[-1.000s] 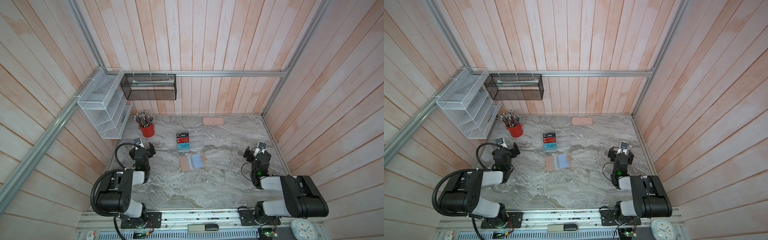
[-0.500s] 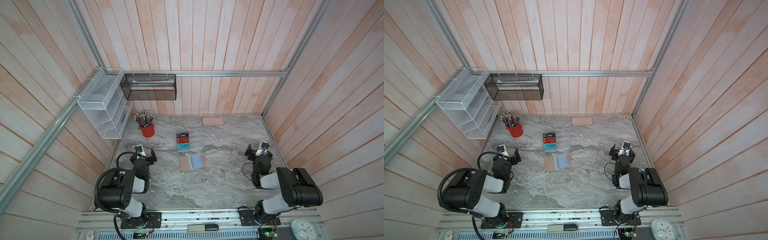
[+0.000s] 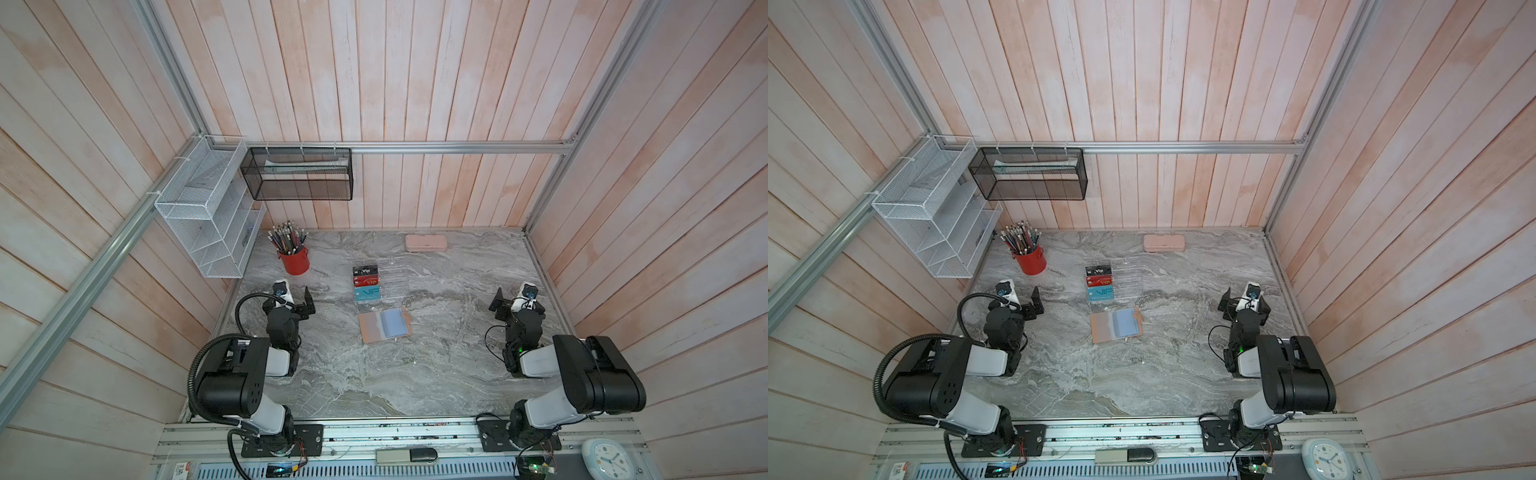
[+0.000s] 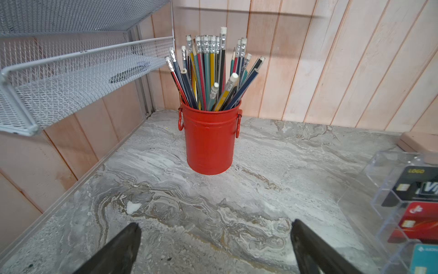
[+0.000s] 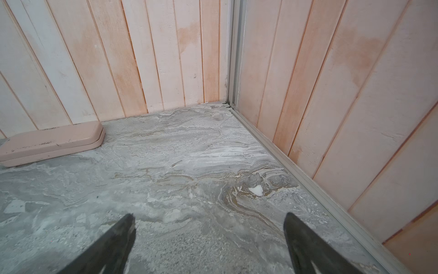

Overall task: Take the credit cards out of the card holder
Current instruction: Reset both arms

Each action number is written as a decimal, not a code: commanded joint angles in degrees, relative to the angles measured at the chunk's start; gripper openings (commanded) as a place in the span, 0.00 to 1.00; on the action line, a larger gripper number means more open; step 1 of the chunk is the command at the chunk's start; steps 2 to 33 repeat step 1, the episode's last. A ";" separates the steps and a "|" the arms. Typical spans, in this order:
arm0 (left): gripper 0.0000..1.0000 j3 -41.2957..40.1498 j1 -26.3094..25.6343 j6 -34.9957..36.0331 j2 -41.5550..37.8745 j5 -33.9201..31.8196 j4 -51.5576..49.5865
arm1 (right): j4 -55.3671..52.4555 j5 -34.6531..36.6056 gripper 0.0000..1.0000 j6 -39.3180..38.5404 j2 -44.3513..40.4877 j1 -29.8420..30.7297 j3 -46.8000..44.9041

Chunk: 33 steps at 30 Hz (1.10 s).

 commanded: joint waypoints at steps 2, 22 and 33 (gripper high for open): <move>1.00 0.44 0.32 0.46 -0.21 1.35 0.35 | -0.34 -0.46 0.98 0.34 -0.48 -0.30 0.51; 1.00 0.44 0.32 0.46 -0.21 1.35 0.35 | -0.34 -0.46 0.98 0.34 -0.48 -0.30 0.51; 1.00 0.44 0.32 0.46 -0.21 1.35 0.35 | -0.34 -0.46 0.98 0.34 -0.48 -0.30 0.51</move>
